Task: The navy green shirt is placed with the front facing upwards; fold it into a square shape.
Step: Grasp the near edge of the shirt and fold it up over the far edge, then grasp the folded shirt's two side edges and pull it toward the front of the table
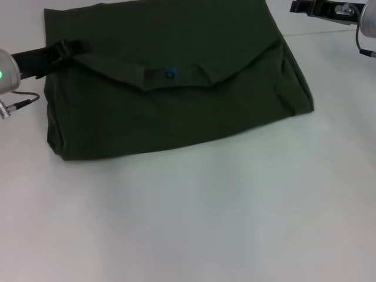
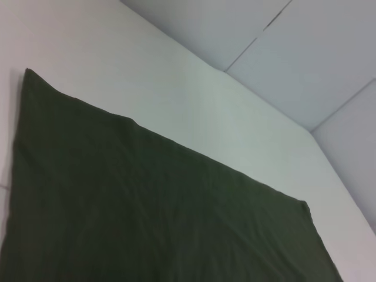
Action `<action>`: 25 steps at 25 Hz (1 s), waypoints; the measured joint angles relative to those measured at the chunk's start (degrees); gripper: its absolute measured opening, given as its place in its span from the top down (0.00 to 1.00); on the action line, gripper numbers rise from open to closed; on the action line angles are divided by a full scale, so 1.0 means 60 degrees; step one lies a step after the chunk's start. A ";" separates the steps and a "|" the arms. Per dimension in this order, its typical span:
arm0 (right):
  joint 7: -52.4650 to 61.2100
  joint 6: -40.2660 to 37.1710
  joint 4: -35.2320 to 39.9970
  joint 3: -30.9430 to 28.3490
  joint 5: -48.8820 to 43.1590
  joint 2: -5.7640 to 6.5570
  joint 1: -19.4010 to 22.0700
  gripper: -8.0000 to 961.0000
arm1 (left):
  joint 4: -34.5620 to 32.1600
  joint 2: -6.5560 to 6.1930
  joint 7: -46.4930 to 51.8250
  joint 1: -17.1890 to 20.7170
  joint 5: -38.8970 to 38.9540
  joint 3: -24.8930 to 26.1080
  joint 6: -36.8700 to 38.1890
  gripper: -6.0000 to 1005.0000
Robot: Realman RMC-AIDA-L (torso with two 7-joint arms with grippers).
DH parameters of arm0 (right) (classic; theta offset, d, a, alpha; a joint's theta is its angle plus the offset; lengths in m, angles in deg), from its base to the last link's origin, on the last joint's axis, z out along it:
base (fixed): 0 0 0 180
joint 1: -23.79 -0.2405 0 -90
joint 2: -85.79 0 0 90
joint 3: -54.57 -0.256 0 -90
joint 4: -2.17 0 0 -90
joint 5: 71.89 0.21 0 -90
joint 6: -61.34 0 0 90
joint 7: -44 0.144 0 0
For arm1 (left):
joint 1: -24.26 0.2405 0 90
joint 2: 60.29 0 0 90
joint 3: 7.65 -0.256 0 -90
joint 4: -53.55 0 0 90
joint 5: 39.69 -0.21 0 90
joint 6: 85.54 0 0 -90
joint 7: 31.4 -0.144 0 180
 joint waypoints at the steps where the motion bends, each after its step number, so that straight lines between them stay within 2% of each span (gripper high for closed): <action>1: 0.0013 -0.0003 0.0015 0.0006 -0.0001 0.0001 0.0000 0.65 | 0.0006 -0.0022 0.0000 0.0001 0.0000 -0.0061 -0.0001 0.52; 5: 0.0073 -0.0028 -0.0018 0.0010 -0.0006 0.0004 -0.0003 0.44 | 0.0019 -0.0074 0.0015 -0.0006 0.0000 -0.0268 -0.0026 0.38; 9: 0.0108 -0.0155 -0.0025 0.0009 0.0001 0.0005 0.0063 0.37 | -0.0003 -0.0074 0.0018 -0.0007 -0.0001 -0.0343 -0.0135 0.18; 11: 0.0118 -0.0251 -0.0009 0.0003 0.0027 0.0004 0.0108 0.33 | -0.0012 -0.0074 -0.0015 0.0000 -0.0003 -0.0381 -0.0212 0.16; 18: 0.0123 -0.0502 -0.0018 0.0004 0.0035 0.0005 0.0245 0.33 | -0.0152 -0.0054 -0.0017 0.0112 0.0034 -0.0513 -0.0286 0.08; 21: 0.0128 -0.1022 0.0079 0.0009 0.0014 0.0050 0.0373 0.33 | -0.0499 -0.0096 0.0048 0.0337 0.0085 -0.0480 0.0431 0.06; 25: 0.0330 -0.2353 0.0582 0.0019 -0.0088 0.0267 0.0766 0.33 | -0.1274 -0.0255 0.0530 0.0805 0.0020 -0.0557 0.2213 0.06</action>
